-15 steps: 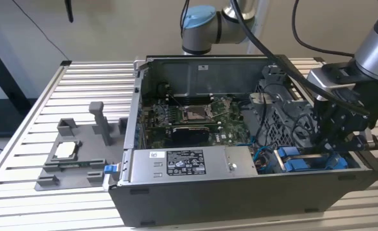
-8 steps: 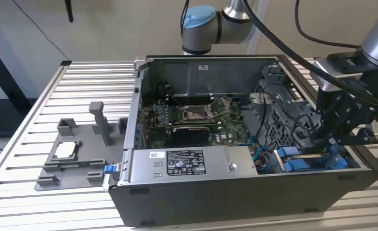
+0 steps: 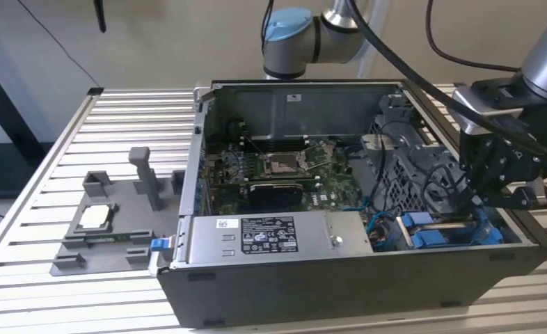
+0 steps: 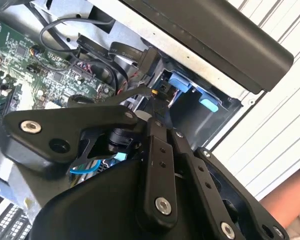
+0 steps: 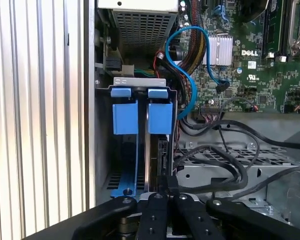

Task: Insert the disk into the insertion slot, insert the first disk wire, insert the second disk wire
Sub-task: 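Insert the first disk wire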

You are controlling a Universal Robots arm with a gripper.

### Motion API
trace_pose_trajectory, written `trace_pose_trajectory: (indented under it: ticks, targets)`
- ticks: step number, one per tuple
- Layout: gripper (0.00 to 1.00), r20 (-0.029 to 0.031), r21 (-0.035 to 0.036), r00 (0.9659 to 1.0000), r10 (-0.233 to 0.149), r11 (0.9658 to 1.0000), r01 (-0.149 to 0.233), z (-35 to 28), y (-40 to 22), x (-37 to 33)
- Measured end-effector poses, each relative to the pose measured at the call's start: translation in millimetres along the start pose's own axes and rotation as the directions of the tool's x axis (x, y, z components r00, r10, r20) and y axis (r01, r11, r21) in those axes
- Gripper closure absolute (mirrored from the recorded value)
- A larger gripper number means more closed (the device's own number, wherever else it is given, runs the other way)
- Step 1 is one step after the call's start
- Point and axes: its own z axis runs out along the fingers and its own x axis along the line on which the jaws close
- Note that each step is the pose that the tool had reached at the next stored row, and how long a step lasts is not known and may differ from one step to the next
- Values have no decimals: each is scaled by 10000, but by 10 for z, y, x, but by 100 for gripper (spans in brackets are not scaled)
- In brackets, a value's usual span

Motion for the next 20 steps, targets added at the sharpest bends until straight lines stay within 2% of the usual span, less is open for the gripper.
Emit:
trace_pose_trajectory:
  ticks: [7, 11, 12, 16, 20]
  targets:
    - [89, 0, 3, 10000, 0, 10000, 0, 61, 2, 4]
    - [89, 0, 3, 10000, 1, 10000, -1, 62, 2, 4]
    - [89, 10, 3, 10000, 2, 10000, -2, 40, 2, 3]
    - [89, 2, 1, 10000, 1, 10000, -1, -119, -3, -8]
    - [89, 2, 1, 10000, -1, 10000, 1, -237, -7, -16]
